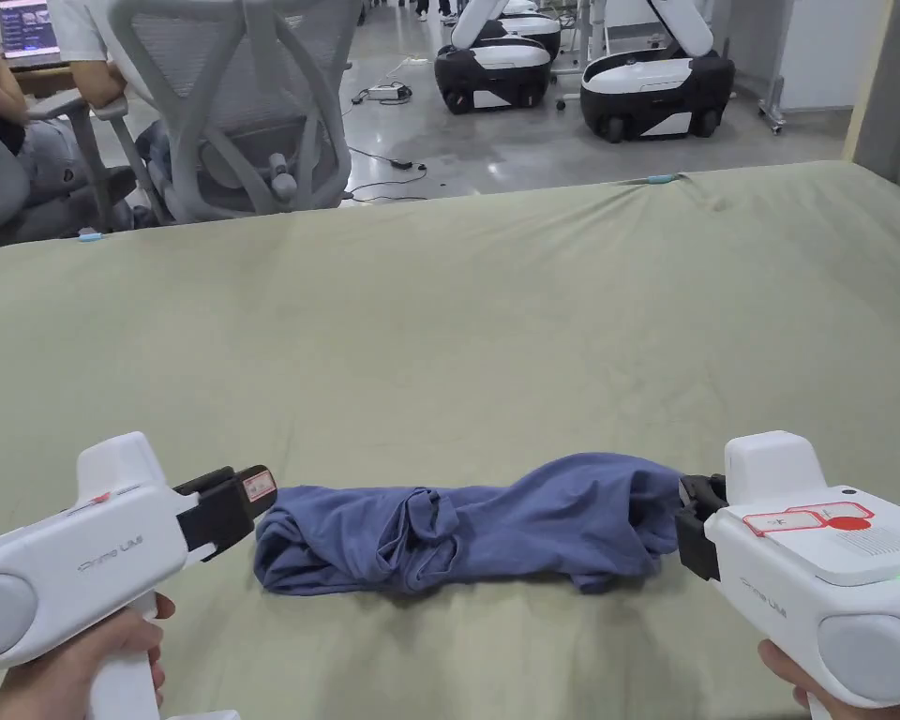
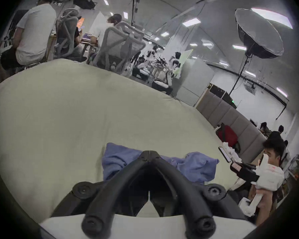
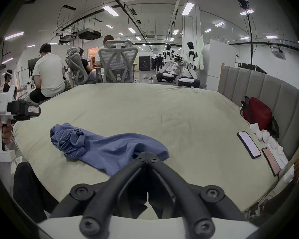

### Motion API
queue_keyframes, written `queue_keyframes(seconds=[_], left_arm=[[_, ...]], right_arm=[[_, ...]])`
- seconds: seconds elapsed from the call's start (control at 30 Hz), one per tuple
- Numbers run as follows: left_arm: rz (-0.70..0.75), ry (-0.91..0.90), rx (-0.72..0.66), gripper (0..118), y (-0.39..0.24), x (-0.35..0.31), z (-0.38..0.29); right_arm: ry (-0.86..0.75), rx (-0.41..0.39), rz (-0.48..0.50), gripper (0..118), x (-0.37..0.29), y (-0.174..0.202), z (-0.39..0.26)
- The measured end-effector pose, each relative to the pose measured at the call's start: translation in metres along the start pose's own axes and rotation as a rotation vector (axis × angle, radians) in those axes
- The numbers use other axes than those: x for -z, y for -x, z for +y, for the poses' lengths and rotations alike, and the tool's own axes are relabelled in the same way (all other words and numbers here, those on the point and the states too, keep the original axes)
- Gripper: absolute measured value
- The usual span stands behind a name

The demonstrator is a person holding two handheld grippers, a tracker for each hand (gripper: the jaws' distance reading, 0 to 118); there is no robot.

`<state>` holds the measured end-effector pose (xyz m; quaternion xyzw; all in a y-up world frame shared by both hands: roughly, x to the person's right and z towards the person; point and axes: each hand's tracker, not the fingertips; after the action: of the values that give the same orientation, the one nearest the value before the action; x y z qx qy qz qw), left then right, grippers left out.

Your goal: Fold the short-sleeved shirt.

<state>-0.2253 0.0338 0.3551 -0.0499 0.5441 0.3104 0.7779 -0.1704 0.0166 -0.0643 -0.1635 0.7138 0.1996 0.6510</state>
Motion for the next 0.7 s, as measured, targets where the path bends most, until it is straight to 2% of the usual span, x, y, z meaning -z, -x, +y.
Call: queue_keyframes(seconds=[0.1,0.27,0.33,0.57,0.7], left_arm=[[-0.033,0.075,0.032,0,-0.006,0.024,-0.007],[-0.008,0.231,0.037,0,-0.021,0.087,-0.038],[-0.018,0.302,0.005,0,-0.021,0.117,-0.051],[-0.017,0.3,-0.097,0,-0.033,0.166,-0.061],[-0.019,0.301,-0.063,0,-0.036,0.156,-0.052]], right_arm=[[0.001,-0.002,0.004,0,0.0,0.001,0.0],[-0.009,-0.001,0.002,0,-0.008,0.0,0.002],[-0.012,0.002,-0.006,0,-0.01,-0.003,0.003],[-0.007,0.014,-0.034,0,-0.013,-0.011,0.002],[-0.003,0.017,-0.031,0,-0.011,-0.011,0.0]])
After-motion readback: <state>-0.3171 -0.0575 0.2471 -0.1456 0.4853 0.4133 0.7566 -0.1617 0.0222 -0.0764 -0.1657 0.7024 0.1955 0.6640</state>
